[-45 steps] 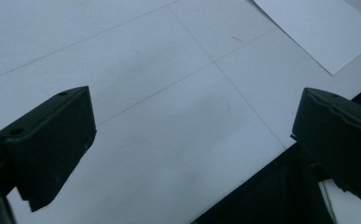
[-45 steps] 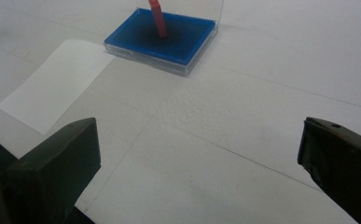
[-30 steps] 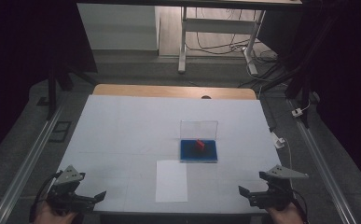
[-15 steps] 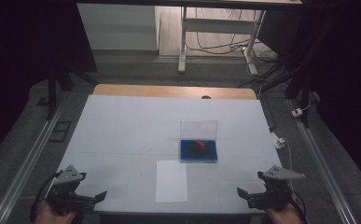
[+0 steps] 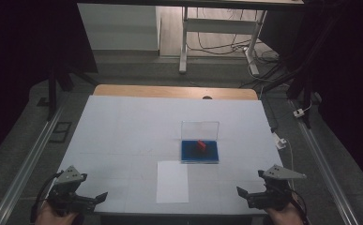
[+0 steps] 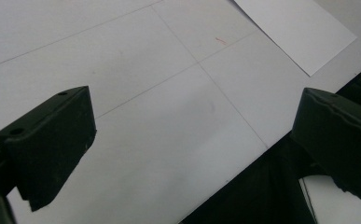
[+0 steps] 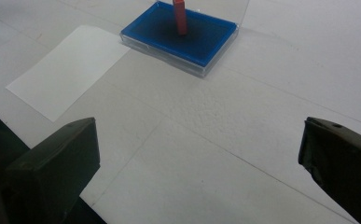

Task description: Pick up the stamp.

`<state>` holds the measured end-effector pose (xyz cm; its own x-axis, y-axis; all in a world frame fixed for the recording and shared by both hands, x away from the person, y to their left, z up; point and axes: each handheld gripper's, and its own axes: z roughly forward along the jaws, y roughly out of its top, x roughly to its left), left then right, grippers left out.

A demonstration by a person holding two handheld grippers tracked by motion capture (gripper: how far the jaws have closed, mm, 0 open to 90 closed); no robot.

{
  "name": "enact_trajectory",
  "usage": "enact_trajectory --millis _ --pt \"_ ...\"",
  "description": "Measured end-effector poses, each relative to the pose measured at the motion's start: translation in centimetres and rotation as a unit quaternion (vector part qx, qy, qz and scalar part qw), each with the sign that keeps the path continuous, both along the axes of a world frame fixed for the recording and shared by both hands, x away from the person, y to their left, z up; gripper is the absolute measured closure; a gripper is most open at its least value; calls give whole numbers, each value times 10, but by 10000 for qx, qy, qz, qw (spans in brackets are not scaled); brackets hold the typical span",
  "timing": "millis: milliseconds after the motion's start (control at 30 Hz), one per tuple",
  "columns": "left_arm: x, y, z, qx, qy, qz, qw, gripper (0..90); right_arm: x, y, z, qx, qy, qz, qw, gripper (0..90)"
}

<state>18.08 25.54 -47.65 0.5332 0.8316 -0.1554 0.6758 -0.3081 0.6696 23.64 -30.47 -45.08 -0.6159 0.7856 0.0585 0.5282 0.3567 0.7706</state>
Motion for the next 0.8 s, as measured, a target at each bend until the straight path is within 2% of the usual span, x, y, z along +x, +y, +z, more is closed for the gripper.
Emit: enact_trajectory --millis 800 --pt "0 -1 0 34 9 3 10000 0 17 21 4 -54 -162 318 9993 0"
